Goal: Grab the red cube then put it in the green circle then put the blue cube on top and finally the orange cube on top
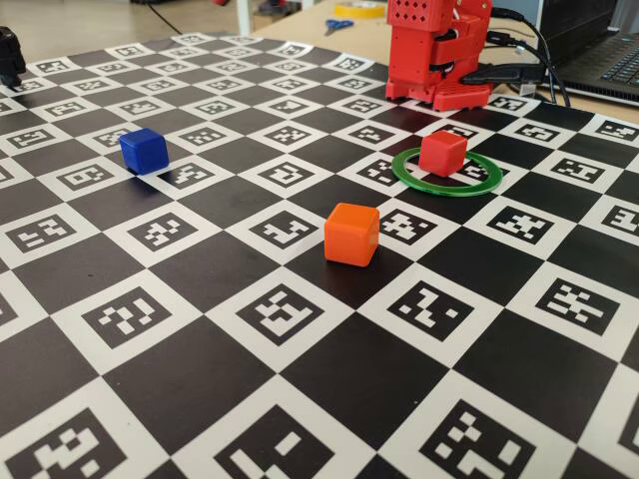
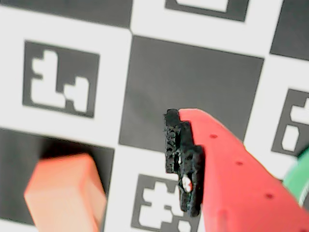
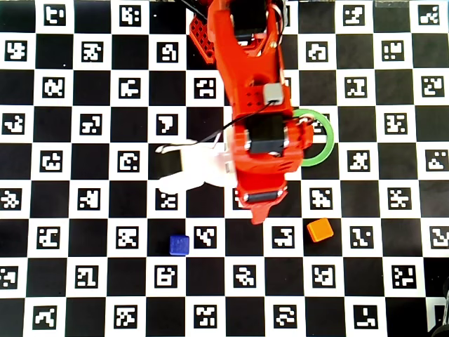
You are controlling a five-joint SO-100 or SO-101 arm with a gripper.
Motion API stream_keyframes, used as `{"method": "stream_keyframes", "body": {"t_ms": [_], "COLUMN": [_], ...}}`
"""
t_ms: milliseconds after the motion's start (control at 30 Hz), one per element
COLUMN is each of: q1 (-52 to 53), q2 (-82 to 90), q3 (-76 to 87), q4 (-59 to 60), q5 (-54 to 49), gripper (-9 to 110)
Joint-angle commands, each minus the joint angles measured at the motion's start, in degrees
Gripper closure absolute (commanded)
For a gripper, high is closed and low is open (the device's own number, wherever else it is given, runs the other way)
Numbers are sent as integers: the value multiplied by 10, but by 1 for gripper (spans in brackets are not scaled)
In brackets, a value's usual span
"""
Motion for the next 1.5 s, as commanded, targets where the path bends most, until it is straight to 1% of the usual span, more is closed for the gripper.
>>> {"method": "stream_keyframes", "body": {"t_ms": [0,333,567,733,1000,1467], "q1": [28,90,124,144,142,134], "q2": [-14,-128,-176,-194,-241,-294], "q3": [-80,-189,-185,-147,-129,-113], "q4": [47,33,-6,-63,-122,-160], "q5": [-25,-55,-41,-43,-48,-40], "gripper": [70,67,63,62,62,62]}}
